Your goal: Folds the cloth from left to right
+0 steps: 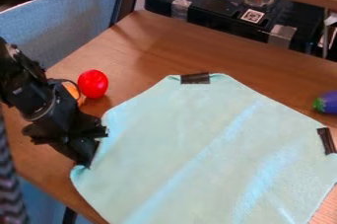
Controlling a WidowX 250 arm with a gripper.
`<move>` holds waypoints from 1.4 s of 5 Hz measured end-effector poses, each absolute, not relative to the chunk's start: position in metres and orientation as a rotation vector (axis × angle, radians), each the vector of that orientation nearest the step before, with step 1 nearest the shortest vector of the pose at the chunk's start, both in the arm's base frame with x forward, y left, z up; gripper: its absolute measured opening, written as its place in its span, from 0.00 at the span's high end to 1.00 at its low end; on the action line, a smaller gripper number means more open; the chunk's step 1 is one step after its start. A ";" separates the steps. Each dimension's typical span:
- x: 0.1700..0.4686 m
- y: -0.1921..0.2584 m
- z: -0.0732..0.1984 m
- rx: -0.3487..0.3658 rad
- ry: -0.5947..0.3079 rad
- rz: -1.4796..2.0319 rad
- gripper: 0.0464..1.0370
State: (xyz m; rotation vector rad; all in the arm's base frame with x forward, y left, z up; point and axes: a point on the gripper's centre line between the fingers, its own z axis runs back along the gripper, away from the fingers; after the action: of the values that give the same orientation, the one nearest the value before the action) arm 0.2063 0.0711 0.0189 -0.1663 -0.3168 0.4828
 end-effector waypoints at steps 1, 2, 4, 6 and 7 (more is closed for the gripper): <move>0.204 0.068 0.032 -0.162 -0.325 0.483 0.98; 0.220 0.050 0.057 -0.181 -0.378 0.440 0.99; 0.266 -0.001 0.080 -0.246 -0.425 0.492 0.99; 0.315 -0.062 0.081 -0.296 -0.433 0.567 0.99; 0.343 -0.102 0.085 -0.316 -0.452 0.555 0.99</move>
State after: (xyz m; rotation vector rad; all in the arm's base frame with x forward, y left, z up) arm 0.3432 -0.1023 0.0855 -0.3156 -0.4521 0.5551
